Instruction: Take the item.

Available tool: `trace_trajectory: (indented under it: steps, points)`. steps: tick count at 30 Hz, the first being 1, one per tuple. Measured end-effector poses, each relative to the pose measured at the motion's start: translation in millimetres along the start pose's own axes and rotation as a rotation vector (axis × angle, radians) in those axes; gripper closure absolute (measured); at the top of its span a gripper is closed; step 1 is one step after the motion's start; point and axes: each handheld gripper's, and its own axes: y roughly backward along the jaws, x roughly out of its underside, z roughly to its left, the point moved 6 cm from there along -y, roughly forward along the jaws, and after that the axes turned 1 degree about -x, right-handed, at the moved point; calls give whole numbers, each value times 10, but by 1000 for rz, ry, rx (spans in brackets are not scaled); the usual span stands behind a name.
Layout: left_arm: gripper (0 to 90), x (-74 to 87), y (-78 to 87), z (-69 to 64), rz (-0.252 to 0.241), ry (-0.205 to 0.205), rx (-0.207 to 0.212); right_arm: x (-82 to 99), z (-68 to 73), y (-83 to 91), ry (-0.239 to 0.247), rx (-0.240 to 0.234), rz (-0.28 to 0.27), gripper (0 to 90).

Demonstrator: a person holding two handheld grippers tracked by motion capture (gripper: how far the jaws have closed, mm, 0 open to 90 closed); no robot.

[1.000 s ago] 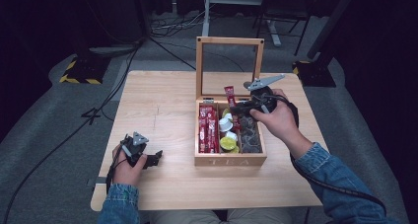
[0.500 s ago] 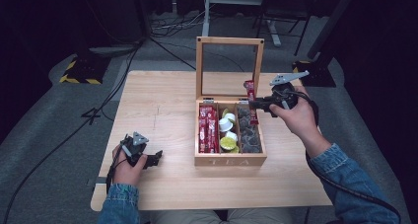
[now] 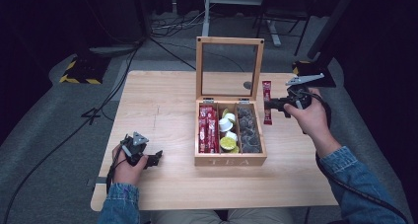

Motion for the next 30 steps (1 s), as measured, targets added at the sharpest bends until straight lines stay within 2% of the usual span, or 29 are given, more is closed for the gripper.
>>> trace_trajectory:
  steps: [12, 23, 30]
  points:
    - [139, 0, 0, 0, 0, 0, 0, 235, -326, -6, -52, 73, 14, 800]
    - [140, 2, 3, 2, 1, -3, -2, 570, -474, -180, -105, 90, 63, 800]
    - [140, 2, 3, 2, 1, -3, -2, 724, -516, -271, -133, 93, 94, 800]
